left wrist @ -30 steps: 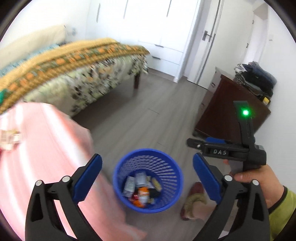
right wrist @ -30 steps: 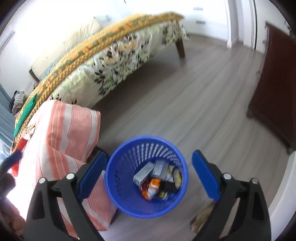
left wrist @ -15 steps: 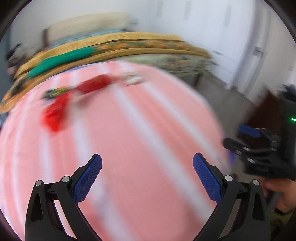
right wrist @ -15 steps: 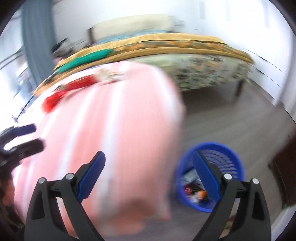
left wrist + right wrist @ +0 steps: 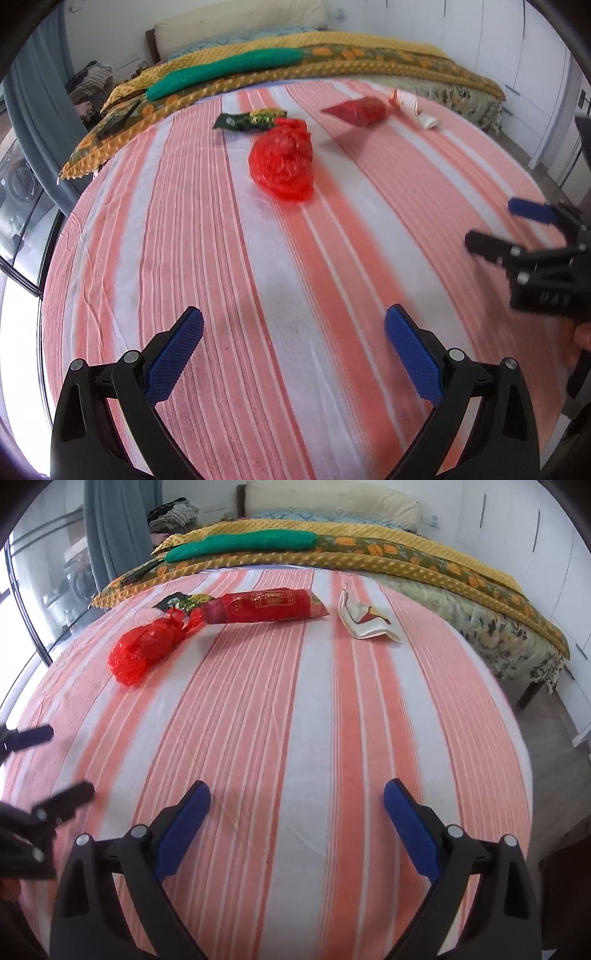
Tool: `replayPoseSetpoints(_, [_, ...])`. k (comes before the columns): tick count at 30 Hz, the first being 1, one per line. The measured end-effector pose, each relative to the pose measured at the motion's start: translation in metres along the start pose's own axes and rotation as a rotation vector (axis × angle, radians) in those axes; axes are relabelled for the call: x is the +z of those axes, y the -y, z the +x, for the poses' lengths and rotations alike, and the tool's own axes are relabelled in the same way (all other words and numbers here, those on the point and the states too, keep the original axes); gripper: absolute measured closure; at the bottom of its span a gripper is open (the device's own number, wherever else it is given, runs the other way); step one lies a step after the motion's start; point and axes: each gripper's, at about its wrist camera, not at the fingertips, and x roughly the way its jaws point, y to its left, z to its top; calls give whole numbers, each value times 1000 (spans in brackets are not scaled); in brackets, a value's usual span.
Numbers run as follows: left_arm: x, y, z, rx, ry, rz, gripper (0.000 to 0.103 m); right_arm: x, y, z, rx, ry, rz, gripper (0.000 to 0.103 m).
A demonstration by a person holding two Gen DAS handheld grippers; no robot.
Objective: Collect trash
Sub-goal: 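Return to the bed and grasp the red plastic bag with the left tool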
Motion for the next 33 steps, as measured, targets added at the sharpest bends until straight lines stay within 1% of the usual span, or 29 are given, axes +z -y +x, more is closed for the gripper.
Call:
replayPoseSetpoints(1, [-1, -4, 1, -15, 6, -9, 5, -1, -1, 1, -1, -1, -1, 10])
replayPoseSetpoints(3, [-1, -7, 2, -49, 0, -29, 5, 0, 1, 3, 1, -9, 11, 6])
replayPoseSetpoints(5, [1, -8, 3, -56, 0, -18, 5, 0, 4, 4, 13, -14, 24, 5])
replayPoseSetpoints(7, [10, -7, 4, -70, 9, -1, 5, -1, 2, 4, 5, -14, 18, 5])
replayPoseSetpoints(10, [35, -17, 4, -108, 46, -5, 5, -1, 2, 4, 5, -14, 18, 5])
replayPoseSetpoints(12, [56, -25, 10, -109, 70, -13, 5, -1, 3, 4, 3, -15, 18, 5])
replayPoseSetpoints(16, [93, -28, 42, -94, 45, 5, 5, -1, 3, 4, 4, -15, 17, 5])
replayPoseSetpoints(19, [107, -21, 57, -94, 46, 42, 5, -1, 3, 4, 4, -15, 17, 5])
replayPoseSetpoints(20, [110, -20, 60, -95, 51, 50, 7, -1, 3, 4, 4, -15, 17, 5])
replayPoseSetpoints(22, [113, -17, 64, -99, 50, 57, 21, 0, 3, 4, 4, -15, 17, 5])
replayPoseSetpoints(24, [113, -18, 66, -113, 43, 49, 47, -1, 3, 4, 4, -15, 17, 5])
replayPoseSetpoints(25, [111, -19, 65, -123, 43, 44, 54, -1, 3, 4, 4, -15, 17, 5])
replayPoseSetpoints(26, [110, -20, 64, -131, 44, 41, 58, -1, 3, 4, 4, -15, 17, 5])
replayPoseSetpoints(30, [96, -26, 45, -146, 76, 40, 59, -1, 3, 4, 4, -15, 17, 5])
replayPoseSetpoints(33, [76, -34, 22, -147, 82, 23, 59, -1, 3, 4, 4, -15, 17, 5])
